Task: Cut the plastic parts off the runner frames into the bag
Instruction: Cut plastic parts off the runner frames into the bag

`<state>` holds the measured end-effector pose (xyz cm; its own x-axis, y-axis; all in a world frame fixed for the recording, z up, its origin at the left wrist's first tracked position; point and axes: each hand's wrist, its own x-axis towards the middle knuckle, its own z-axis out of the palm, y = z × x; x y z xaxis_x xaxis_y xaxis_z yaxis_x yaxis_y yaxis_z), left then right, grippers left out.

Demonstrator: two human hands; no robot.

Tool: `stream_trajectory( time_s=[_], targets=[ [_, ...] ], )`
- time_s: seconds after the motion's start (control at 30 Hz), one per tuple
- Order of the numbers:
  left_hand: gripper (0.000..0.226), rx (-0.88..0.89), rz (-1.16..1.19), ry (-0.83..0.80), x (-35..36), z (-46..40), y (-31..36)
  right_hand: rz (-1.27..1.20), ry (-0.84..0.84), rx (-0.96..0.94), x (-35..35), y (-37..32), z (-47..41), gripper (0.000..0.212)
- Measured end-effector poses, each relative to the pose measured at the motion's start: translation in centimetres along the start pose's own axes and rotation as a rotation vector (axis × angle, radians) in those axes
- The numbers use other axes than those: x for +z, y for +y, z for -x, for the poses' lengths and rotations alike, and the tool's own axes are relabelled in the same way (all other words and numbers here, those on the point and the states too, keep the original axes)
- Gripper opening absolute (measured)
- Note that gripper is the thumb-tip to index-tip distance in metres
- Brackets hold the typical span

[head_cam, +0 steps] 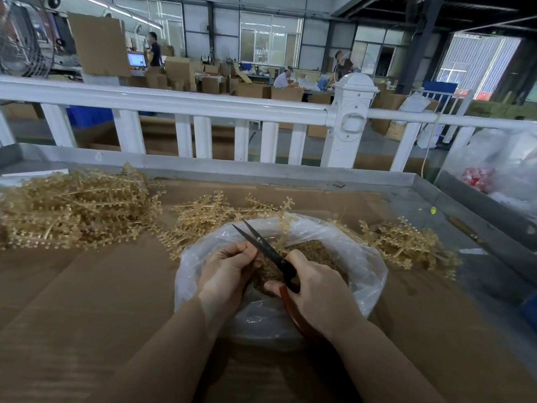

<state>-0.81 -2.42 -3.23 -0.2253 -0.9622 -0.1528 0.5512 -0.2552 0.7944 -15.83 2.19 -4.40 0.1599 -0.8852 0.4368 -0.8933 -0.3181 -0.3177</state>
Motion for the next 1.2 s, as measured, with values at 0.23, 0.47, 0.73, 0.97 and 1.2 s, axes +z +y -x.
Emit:
stream_trajectory(
  time_s=[0.23,0.47,0.73,0.97,1.2],
  targets=[
    [0.019,0.008,-0.012,-0.015,0.15,0.24,0.10,-0.019,0.003,0.001,-0.14,0.04,-0.07,0.037],
    [0.018,-0.009,-0.012,-0.034,0.13,0.23,0.21,-0.003,0.015,-0.005,-0.02,0.10,-0.25,0.038],
    [0.020,-0.009,-0.058,-0.011,0.26,0.03,0.03,-0.018,0.058,0.017,0.06,-0.03,0.08,0.037],
    [0.021,-0.019,-0.057,-0.050,0.11,0.09,0.20,-0.004,0.032,0.010,-0.08,0.03,-0.12,0.040],
    [0.020,-0.009,-0.045,-0.025,0.11,-0.05,0.05,-0.014,0.044,0.015,-0.06,0.11,-0.06,0.036]
  ],
)
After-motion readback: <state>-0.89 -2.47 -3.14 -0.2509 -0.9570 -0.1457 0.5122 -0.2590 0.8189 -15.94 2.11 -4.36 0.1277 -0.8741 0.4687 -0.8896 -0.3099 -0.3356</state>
